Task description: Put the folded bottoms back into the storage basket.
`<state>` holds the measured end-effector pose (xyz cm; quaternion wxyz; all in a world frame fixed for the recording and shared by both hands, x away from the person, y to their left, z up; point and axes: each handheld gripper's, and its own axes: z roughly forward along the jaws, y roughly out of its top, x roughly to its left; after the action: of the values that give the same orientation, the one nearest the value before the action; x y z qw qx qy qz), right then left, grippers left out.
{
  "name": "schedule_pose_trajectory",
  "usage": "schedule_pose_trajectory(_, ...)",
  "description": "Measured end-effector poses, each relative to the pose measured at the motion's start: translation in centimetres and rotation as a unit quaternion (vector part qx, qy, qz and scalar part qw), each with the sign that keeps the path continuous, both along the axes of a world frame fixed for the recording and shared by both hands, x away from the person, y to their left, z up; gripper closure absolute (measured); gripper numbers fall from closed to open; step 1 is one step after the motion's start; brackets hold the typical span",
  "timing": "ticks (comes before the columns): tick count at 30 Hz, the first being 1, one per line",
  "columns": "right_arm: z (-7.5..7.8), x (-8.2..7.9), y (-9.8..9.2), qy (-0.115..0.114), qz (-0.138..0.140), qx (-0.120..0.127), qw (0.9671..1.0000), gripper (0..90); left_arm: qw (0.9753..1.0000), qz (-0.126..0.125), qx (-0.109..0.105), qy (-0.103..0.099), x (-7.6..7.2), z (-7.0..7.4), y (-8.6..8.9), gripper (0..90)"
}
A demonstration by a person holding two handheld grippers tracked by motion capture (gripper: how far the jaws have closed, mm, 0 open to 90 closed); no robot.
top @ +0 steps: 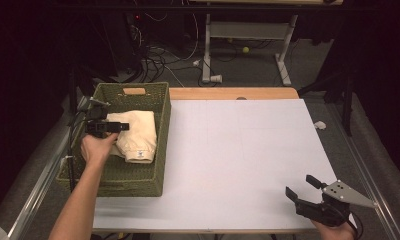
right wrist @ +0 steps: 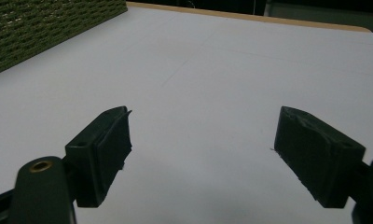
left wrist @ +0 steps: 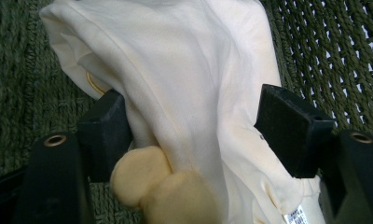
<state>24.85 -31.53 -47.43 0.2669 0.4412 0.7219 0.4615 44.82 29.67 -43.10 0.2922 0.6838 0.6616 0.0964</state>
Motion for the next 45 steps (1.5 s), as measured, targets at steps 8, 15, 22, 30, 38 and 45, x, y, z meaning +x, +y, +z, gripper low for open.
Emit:
schedule_pose_trajectory(8,0.0,0.0,0.0,0.0,-0.001,0.0,1.0,19.4,1.0,-0.003,0.002,-0.009,-0.6,0.6,0.3,25.0)
schedule_pose_trajectory(15,0.0,0.0,0.0,0.0,-0.001,0.0,1.0,19.4,0.9996,-0.01,0.0,-0.028,-1.3,1.5,0.4,24.7)
schedule_pose_trajectory(22,0.0,0.0,0.0,0.0,-0.001,0.0,1.0,19.4,0.9989,-0.018,-0.006,-0.044,-2.0,2.2,0.4,24.7)
schedule_pose_trajectory(30,0.0,0.0,0.0,0.0,0.0,0.001,1.0,19.4,0.9974,-0.031,-0.013,-0.064,-3.0,3.0,0.4,24.8)
schedule_pose_trajectory(38,0.0,0.0,0.0,0.0,-0.001,0.001,1.0,19.4,0.9953,-0.043,-0.019,-0.085,-4.3,4.0,0.7,24.9)
schedule_pose_trajectory(45,0.0,0.0,0.0,0.0,-0.001,0.001,1.0,19.4,0.9938,-0.054,-0.018,-0.096,-5.3,4.5,0.8,24.8)
